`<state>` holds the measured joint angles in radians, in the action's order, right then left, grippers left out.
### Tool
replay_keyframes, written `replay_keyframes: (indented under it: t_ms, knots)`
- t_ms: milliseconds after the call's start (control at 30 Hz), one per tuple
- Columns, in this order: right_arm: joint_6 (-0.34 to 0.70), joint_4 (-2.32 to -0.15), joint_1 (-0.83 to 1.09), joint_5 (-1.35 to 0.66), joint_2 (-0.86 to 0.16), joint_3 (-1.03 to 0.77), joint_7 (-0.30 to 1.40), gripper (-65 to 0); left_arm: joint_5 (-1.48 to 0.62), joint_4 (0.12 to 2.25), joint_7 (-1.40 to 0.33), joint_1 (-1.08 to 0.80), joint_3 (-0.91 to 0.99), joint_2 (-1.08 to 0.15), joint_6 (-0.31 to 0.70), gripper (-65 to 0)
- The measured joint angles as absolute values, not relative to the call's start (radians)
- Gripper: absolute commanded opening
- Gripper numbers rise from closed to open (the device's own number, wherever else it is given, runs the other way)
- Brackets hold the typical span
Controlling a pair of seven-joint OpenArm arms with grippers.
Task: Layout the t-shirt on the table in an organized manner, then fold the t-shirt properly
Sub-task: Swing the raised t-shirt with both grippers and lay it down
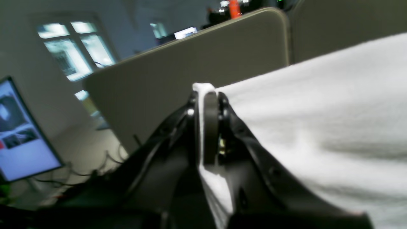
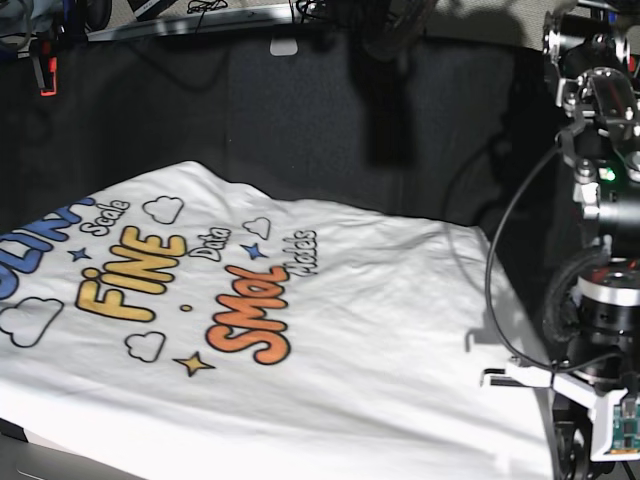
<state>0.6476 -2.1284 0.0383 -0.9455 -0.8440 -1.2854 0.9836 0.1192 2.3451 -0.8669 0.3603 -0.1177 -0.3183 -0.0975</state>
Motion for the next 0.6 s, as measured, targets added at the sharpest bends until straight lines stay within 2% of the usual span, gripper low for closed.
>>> replay_keyframes:
  t_ms: [267,533,600]
  knots:
    - [0.643,-2.105,0.036,-0.897,-0.924,-1.286,0.949,-65.0,0.109,2.345,-0.852,0.457,-0.118,-0.319,-0.097,-65.0]
    - [0.635,-1.935,0.036,-0.902,-1.028,-1.285,0.946,-65.0,-0.001,2.346,-0.814,0.553,-0.118,-0.319,-0.094,-65.0]
    - [0.635,-1.900,0.036,-0.901,-1.055,-1.285,0.946,-65.0,-0.009,2.346,-0.812,0.576,-0.118,-0.319,-0.061,-65.0]
